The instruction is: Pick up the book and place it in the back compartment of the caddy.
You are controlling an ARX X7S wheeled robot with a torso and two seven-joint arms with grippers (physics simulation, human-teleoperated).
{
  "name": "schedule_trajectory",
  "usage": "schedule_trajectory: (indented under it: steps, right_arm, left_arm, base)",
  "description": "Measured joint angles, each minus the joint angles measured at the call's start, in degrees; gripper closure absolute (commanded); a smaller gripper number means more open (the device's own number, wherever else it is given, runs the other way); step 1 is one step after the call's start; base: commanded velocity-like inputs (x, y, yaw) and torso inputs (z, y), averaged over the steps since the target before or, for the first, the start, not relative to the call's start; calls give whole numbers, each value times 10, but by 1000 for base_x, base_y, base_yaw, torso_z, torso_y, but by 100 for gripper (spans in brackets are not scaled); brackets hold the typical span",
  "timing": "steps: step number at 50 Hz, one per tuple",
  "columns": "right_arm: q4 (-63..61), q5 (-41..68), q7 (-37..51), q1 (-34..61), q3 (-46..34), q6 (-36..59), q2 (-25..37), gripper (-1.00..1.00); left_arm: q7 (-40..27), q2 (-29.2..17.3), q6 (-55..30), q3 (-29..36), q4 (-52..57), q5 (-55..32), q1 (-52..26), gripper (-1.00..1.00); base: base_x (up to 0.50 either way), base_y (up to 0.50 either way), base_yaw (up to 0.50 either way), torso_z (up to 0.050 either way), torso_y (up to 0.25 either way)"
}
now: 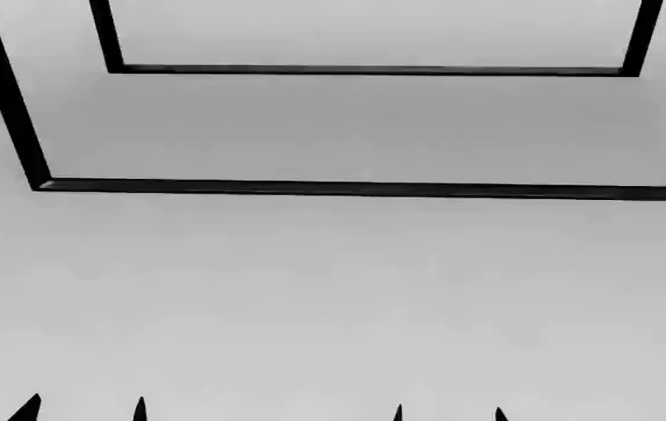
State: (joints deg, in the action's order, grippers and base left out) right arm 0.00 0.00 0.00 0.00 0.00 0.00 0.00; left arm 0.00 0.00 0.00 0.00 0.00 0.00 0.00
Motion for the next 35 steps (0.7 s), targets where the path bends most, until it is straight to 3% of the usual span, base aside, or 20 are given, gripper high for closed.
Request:
schedule_trajectory:
  steps: [25,35]
  right_arm:
    - [-5,28,31,-4,-33,-15,26,-100]
    - [-130,33,43,-1,-48,70,46,-100]
  left_arm:
    - [-30,-27,-16,33,18,-33,4,-100]
    - [-49,-40,-85,36,98,-51,-5,-100]
  base:
    - [0,0,0,0,0]
    - [0,0,0,0,0]
